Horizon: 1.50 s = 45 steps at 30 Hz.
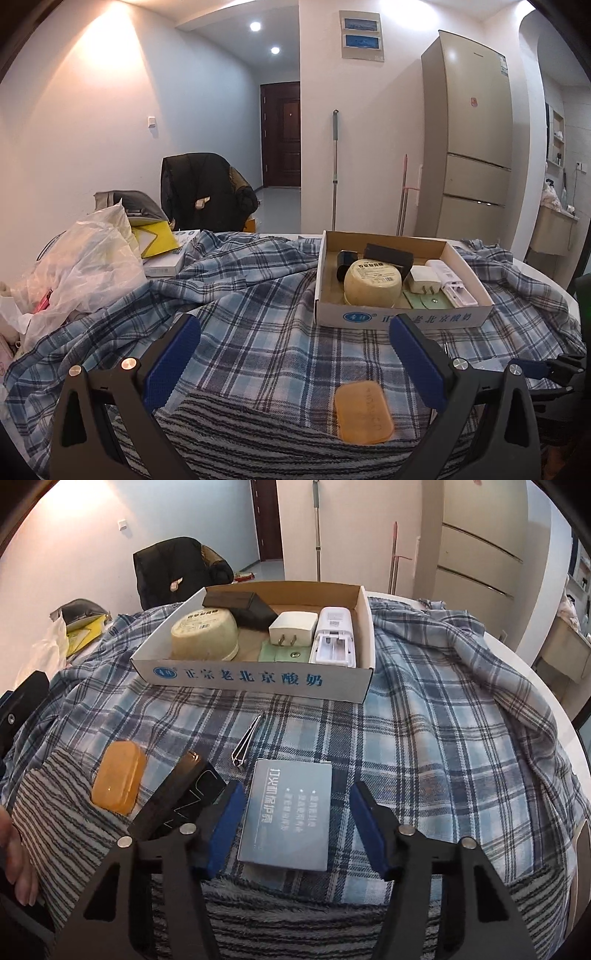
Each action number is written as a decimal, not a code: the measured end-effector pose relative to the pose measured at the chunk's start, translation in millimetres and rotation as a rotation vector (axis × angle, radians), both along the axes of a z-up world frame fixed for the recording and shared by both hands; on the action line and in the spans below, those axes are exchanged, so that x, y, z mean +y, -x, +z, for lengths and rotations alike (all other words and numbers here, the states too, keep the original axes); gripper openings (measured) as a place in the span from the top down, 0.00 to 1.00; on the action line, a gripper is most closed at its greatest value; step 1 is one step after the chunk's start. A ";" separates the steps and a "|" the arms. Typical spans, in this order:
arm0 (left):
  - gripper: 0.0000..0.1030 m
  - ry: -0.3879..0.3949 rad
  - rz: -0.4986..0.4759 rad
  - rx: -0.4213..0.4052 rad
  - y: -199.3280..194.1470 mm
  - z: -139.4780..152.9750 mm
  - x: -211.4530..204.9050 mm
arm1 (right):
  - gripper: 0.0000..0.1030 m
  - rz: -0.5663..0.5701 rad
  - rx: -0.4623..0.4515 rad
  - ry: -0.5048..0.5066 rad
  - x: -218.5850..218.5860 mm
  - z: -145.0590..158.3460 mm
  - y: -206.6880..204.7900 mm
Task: Organize rigid objects
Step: 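Grasp the grey card with the right gripper while the left grasps the orange block, then carry the orange block and grey card over the box with both grippers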
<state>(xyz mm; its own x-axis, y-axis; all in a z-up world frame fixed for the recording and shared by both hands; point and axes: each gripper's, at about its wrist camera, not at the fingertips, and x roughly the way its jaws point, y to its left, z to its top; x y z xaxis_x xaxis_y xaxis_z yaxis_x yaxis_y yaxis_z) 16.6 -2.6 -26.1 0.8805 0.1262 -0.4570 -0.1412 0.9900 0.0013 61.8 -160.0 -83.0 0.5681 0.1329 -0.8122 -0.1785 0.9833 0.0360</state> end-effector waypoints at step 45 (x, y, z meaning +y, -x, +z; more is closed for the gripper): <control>0.56 0.156 -0.228 0.564 -54.7 -59.0 -19.5 | 0.55 -0.004 0.016 -0.005 -3.3 -1.6 -0.2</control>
<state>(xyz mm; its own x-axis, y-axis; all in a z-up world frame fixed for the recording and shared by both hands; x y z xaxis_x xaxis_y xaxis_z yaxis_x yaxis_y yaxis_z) 71.3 -22.1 -85.1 0.4949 -0.1426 -0.8572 0.0540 0.9896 -0.1335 62.0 -163.3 -84.6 0.5553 0.1345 -0.8207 -0.1742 0.9838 0.0433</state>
